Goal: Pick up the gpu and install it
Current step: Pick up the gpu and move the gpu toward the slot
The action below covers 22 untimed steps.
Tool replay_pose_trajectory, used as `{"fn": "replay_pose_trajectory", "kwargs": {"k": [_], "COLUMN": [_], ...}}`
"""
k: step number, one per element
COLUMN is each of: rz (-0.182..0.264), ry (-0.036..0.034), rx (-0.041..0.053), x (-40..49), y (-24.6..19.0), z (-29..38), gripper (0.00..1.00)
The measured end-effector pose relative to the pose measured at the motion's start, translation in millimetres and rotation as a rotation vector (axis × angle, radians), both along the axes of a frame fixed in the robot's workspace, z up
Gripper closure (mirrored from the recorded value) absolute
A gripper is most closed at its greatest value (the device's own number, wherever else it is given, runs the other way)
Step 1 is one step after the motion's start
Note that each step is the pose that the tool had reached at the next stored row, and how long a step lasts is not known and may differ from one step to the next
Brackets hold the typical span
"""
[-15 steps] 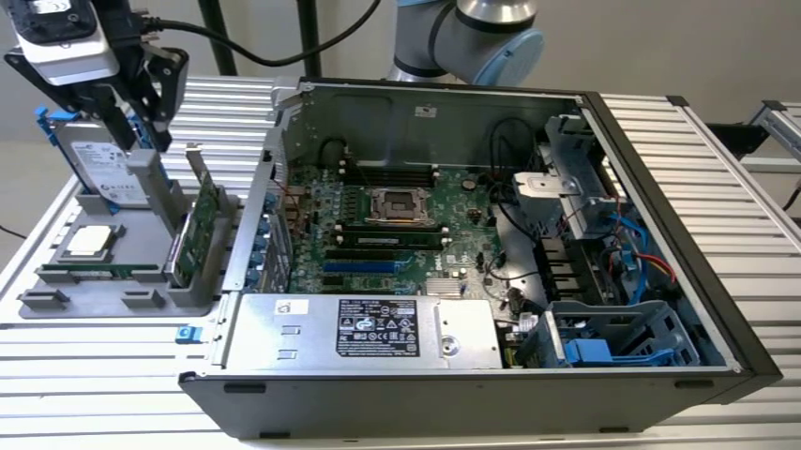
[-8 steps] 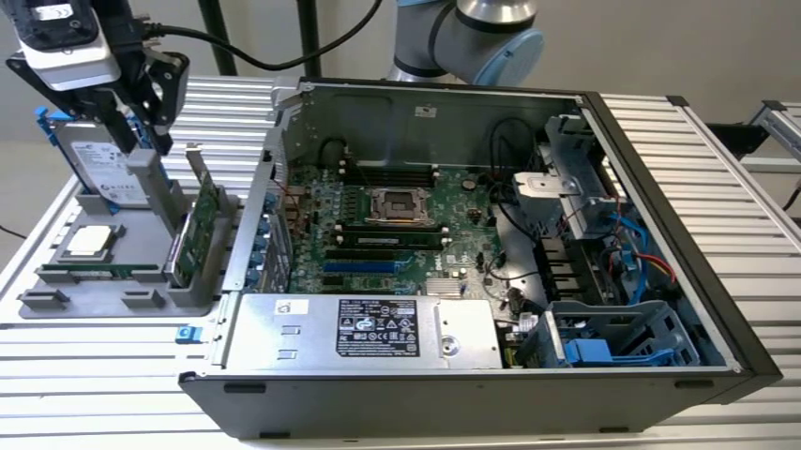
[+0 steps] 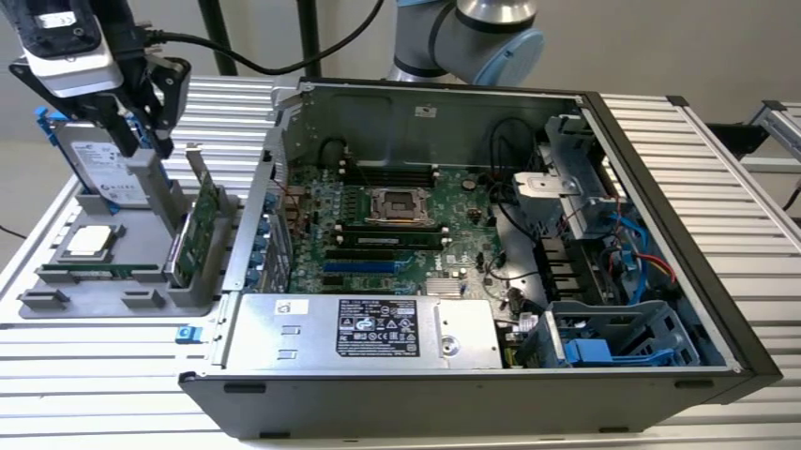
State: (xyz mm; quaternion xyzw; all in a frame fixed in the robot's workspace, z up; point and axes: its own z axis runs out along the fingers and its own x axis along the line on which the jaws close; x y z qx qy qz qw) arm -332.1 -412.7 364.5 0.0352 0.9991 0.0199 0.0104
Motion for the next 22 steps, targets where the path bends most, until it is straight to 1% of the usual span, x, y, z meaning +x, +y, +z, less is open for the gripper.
{"fn": "replay_pose_trajectory", "kwargs": {"k": [8, 22], "rz": [0.0, 0.0], "ry": [0.0, -0.0001], "rx": [0.0, 0.0001], "x": [0.0, 0.0], "y": [-0.2, -0.5], "z": [-4.5, -7.6], "gripper": [0.0, 0.0]}}
